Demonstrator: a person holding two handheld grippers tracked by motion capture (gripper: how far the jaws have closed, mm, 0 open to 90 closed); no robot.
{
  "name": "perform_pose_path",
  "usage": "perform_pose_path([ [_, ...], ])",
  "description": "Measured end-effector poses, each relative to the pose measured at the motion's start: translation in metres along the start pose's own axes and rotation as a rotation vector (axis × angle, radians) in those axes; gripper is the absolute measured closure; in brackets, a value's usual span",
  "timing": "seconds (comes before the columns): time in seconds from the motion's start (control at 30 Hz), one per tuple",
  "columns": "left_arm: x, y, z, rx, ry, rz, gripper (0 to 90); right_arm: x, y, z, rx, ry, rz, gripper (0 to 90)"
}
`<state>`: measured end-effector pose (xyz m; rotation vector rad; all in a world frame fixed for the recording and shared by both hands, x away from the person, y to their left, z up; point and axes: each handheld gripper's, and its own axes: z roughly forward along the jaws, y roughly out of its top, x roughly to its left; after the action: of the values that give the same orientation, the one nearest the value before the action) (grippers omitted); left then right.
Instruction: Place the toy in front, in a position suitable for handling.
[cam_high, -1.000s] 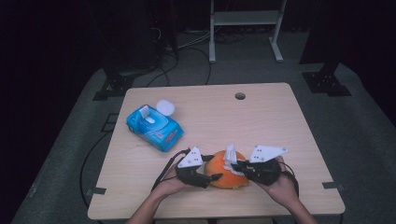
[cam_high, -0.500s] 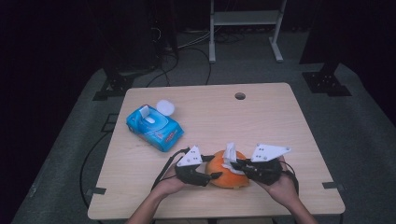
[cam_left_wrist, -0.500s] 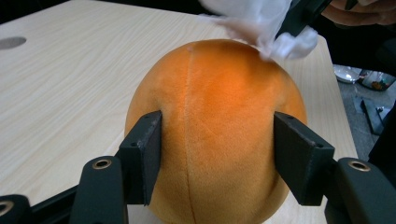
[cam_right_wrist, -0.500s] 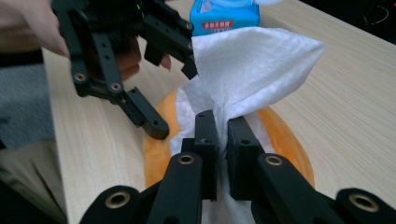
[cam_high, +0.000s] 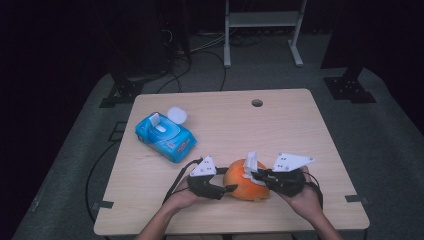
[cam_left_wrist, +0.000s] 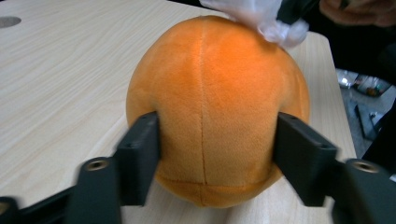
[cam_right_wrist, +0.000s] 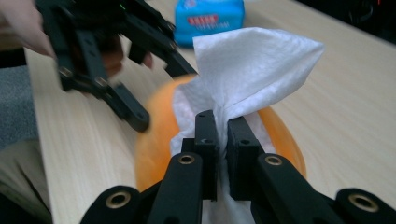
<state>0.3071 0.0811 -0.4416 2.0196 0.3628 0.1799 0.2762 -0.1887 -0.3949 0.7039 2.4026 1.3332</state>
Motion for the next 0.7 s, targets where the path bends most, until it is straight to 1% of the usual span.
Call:
perform_pose_path([
  [0.03, -0.001, 0.001, 0.000, -0.004, 0.004, 0.004, 39.8, 0.005, 0.003, -0.001, -0.018, 0.007, -0.021, 83.9],
  [0.1, -0.005, 0.004, 0.001, -0.014, 0.007, 0.024, 41.3, 0.012, 0.008, 0.000, -0.031, 0.026, -0.042, 84.0],
  [0.13, -0.006, 0.005, 0.002, -0.012, 0.010, 0.030, 41.5, 0.017, 0.010, 0.003, -0.025, 0.038, -0.056, 83.9],
  [0.17, -0.007, 0.006, 0.002, -0.005, 0.013, 0.036, 41.6, 0.020, 0.010, 0.006, -0.017, 0.039, -0.067, 83.9],
  [0.2, -0.008, 0.005, 0.002, -0.002, 0.014, 0.037, 41.7, 0.022, 0.010, 0.010, 0.005, 0.031, -0.083, 84.0],
  [0.23, -0.007, 0.004, 0.002, -0.006, 0.012, 0.034, 41.7, 0.022, 0.009, 0.011, 0.011, 0.032, -0.084, 84.0],
  [0.27, -0.006, 0.003, 0.002, -0.010, 0.011, 0.024, 41.8, 0.020, 0.008, 0.010, 0.009, 0.039, -0.076, 84.0],
  [0.37, -0.004, 0.002, 0.001, -0.011, 0.008, 0.016, 41.7, 0.008, 0.006, 0.004, 0.012, -0.003, -0.050, 84.0],
  [0.4, -0.003, 0.002, 0.001, -0.008, 0.005, 0.012, 40.9, 0.002, 0.003, 0.001, 0.016, -0.019, -0.030, 84.0],
  [0.43, -0.002, 0.001, 0.002, -0.001, 0.003, 0.006, 38.9, -0.003, 0.000, -0.001, 0.023, -0.026, -0.013, 83.9],
  [0.5, 0.001, 0.000, 0.002, 0.004, 0.009, -0.016, 30.8, -0.012, -0.006, -0.002, 0.041, -0.027, 0.016, 83.9],
  [0.53, 0.003, -0.001, 0.003, 0.002, 0.012, -0.041, 25.9, -0.014, -0.008, -0.001, 0.048, -0.025, 0.022, 83.9],
  [0.57, 0.003, -0.001, 0.004, 0.003, 0.014, -0.053, 21.0, -0.016, -0.010, 0.000, 0.051, -0.018, 0.035, 83.9],
  [0.6, 0.003, -0.001, 0.005, 0.009, 0.010, -0.053, 18.8, -0.016, -0.010, 0.000, 0.053, -0.014, 0.040, 83.9],
  [0.63, 0.002, -0.002, 0.005, 0.006, -0.001, -0.051, 19.9, -0.016, -0.010, 0.000, 0.056, -0.014, 0.038, 83.9],
  [0.67, 0.001, -0.001, 0.006, -0.001, 0.002, -0.039, 25.9, -0.015, -0.008, 0.000, 0.061, -0.020, 0.031, 83.8],
  [0.7, -0.001, 0.000, 0.005, -0.003, 0.007, -0.028, 31.1, -0.013, -0.006, 0.000, 0.054, -0.031, 0.020, 83.8],
])
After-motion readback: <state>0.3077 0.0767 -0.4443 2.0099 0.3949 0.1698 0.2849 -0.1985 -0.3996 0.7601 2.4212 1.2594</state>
